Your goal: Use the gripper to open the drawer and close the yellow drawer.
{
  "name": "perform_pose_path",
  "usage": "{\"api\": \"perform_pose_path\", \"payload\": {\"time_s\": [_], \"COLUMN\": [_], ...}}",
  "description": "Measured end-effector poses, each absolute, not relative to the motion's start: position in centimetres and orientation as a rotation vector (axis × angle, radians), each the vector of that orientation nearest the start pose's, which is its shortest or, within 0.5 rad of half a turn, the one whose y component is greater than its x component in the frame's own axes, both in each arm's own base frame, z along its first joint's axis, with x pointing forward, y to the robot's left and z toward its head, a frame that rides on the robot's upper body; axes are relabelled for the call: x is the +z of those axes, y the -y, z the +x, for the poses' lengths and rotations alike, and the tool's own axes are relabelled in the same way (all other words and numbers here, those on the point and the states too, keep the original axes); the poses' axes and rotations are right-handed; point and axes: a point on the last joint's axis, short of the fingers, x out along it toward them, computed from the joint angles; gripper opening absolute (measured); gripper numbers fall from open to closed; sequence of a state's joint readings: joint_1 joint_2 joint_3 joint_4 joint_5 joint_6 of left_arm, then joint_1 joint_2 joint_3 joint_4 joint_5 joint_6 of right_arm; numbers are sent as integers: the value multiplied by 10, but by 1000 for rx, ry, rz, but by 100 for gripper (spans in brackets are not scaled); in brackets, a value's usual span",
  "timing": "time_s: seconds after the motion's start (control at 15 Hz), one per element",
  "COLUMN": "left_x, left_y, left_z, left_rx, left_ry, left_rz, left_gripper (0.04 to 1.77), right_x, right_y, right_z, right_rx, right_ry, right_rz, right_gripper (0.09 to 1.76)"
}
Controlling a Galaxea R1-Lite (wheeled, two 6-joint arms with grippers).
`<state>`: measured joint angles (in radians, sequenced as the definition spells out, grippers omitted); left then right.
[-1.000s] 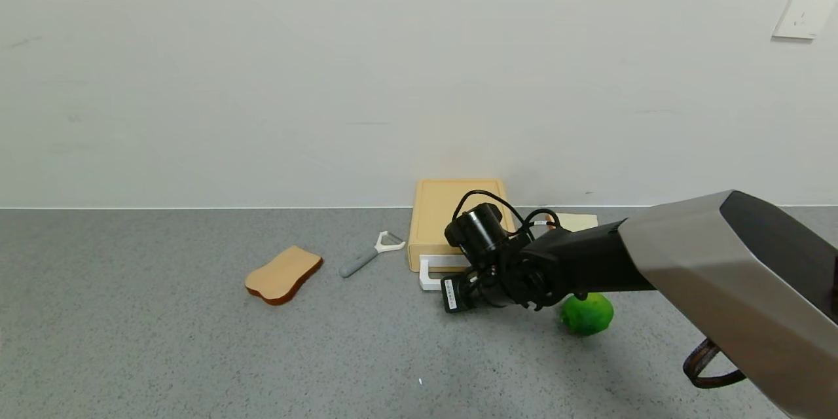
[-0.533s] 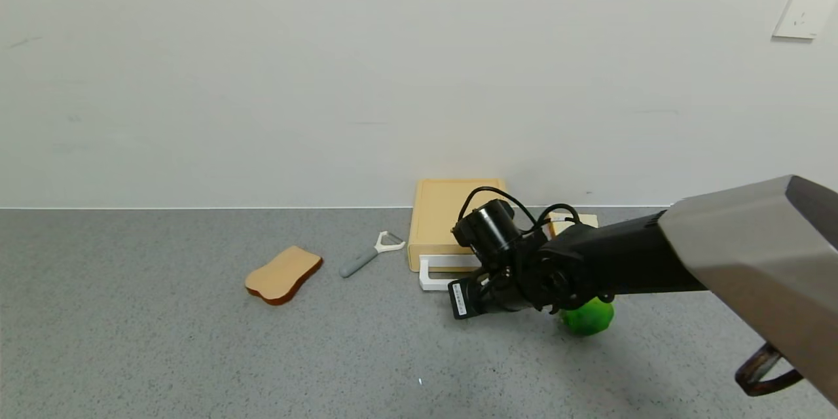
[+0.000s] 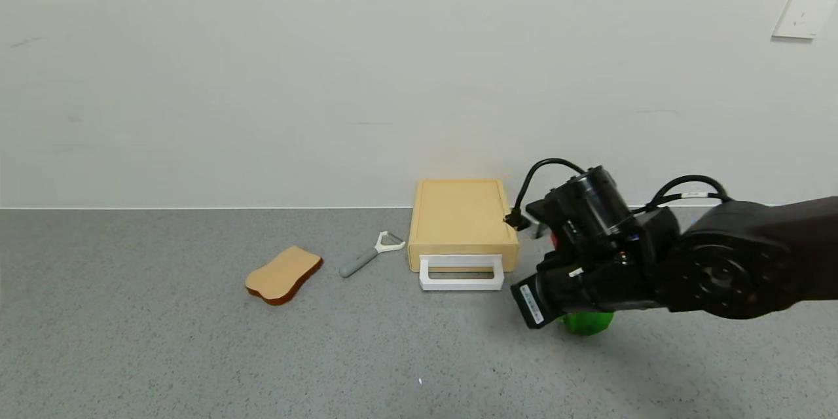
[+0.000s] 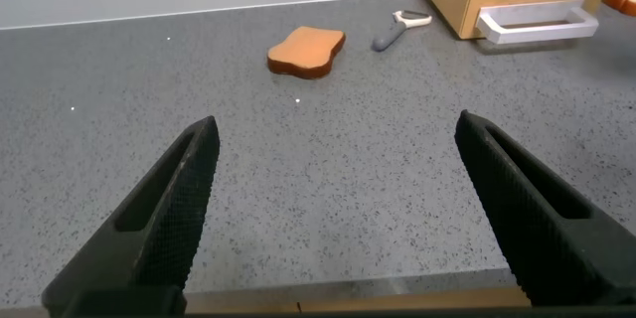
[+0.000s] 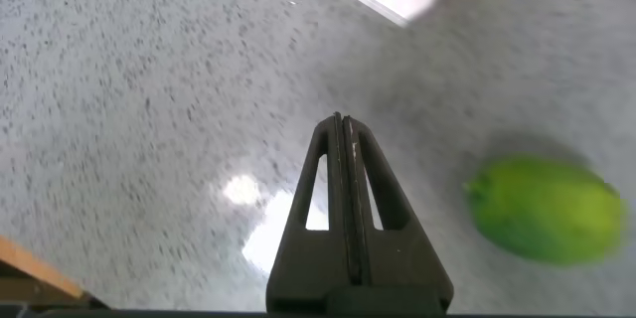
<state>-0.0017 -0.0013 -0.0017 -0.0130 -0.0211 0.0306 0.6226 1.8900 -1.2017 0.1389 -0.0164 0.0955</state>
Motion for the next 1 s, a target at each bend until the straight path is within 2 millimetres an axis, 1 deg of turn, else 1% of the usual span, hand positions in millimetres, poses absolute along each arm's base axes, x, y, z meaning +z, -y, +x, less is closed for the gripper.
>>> {"api": "perform_pose_path", "payload": {"time_s": [0.27, 0.4, 0.53, 0.67, 0.8, 0.87, 1.0], "left_x": [77, 77, 77, 77, 77, 77, 77], "left_y": [0, 0, 0, 0, 0, 0, 0], "left_z": [-23, -23, -23, -23, -23, -23, -23], "left_rx": [-23, -23, -23, -23, -23, -23, -23], "left_ry": [16, 17, 17, 16, 16, 17, 16], "left_rz": [31, 31, 31, 30, 31, 31, 30], "left_gripper": [172, 172, 172, 172, 172, 172, 172], "right_x": [178, 185, 187, 188, 188, 189, 193], "right_y": [-174, -165, -160, -156, -150, -147, -136], "right_z": [261, 254, 249, 243, 235, 230, 220], "right_rx": [513, 508, 515, 526, 561, 600, 614], "right_ry": [-778, -752, -722, -707, -714, -716, -710], "right_rz": [-153, -141, -142, -145, -132, -116, -99], "right_gripper": [12, 12, 12, 45, 74, 85, 105]}}
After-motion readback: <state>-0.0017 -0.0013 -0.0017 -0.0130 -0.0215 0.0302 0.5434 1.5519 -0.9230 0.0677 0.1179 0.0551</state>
